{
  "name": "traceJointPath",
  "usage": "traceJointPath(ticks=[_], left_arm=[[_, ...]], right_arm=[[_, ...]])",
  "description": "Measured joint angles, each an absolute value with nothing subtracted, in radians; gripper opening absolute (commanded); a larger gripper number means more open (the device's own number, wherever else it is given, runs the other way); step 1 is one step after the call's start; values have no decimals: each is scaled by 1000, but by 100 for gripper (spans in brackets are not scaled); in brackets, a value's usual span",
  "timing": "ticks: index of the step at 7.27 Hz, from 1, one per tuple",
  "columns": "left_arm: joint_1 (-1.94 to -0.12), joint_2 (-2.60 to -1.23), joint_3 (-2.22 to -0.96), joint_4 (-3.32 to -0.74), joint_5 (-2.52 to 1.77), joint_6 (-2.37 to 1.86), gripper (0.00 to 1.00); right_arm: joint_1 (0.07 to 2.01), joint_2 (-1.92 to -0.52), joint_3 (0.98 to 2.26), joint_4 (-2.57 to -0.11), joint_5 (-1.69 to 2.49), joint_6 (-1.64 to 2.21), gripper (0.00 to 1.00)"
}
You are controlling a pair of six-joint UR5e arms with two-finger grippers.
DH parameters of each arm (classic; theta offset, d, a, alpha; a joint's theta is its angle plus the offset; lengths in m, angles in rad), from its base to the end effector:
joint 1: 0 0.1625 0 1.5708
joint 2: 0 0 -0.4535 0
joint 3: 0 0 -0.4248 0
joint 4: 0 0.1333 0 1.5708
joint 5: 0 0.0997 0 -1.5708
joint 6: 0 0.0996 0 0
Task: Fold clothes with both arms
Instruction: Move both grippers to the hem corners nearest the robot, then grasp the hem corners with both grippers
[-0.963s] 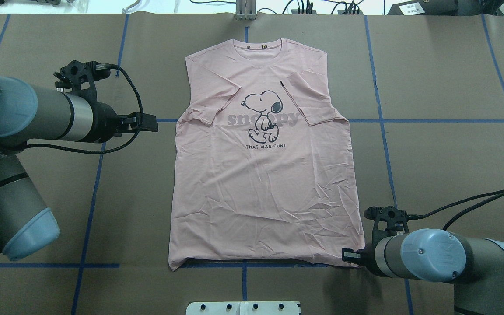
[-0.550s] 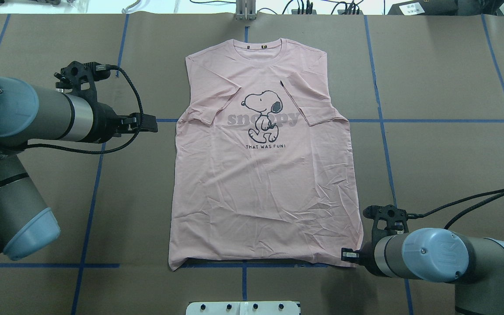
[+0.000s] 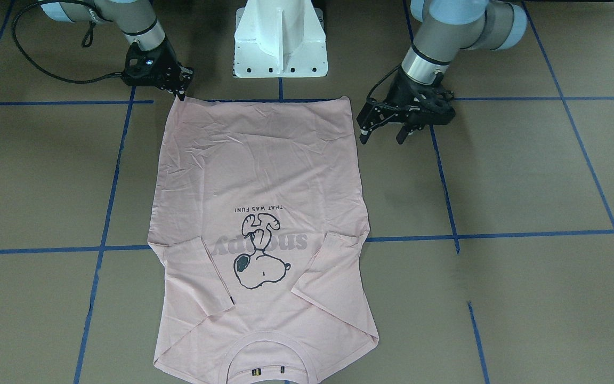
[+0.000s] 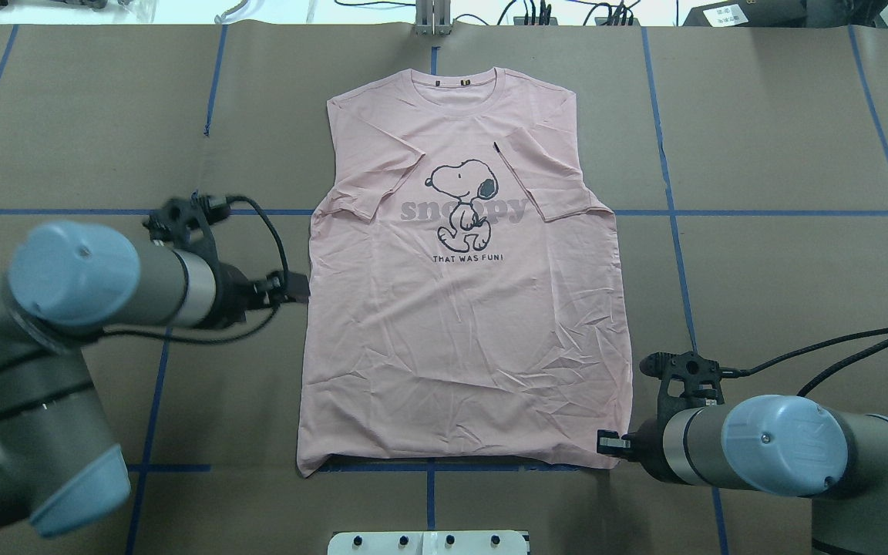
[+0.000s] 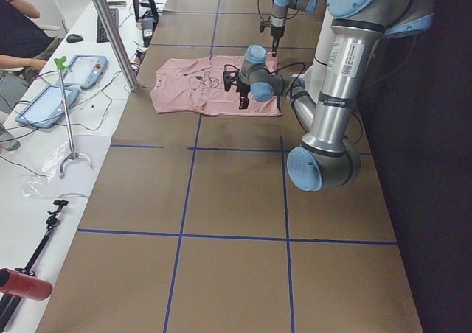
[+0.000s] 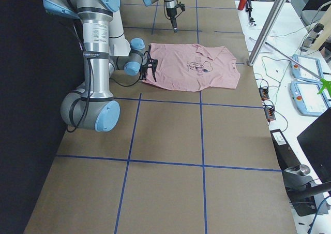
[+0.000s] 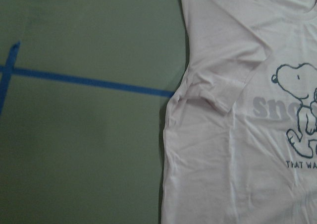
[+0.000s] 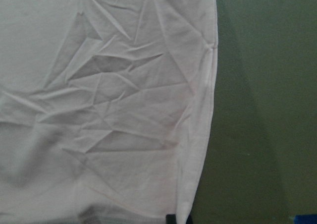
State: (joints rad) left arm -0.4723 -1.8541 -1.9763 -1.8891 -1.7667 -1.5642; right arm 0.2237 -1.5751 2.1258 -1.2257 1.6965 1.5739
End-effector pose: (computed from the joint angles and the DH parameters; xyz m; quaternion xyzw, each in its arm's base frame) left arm 0.4741 -0.3701 0.2958 0.0307 0.4868 -0.1552 0.8590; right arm -0.4602 -0.2286 0.3776 -0.0087 -0.4358 0.0748 0.8969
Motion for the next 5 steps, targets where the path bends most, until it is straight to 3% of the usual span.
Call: traceJointPath(ticks=[3, 5], left_arm=[[-243, -1883, -1975, -1714, -1671, -1801, 98], [-191, -1890, -1968, -1662, -1634, -1842, 94]], right_arm=[[228, -1572, 2134, -1224, 1700, 1574, 0], [232, -1570, 2143, -1224, 1704, 1574, 0]])
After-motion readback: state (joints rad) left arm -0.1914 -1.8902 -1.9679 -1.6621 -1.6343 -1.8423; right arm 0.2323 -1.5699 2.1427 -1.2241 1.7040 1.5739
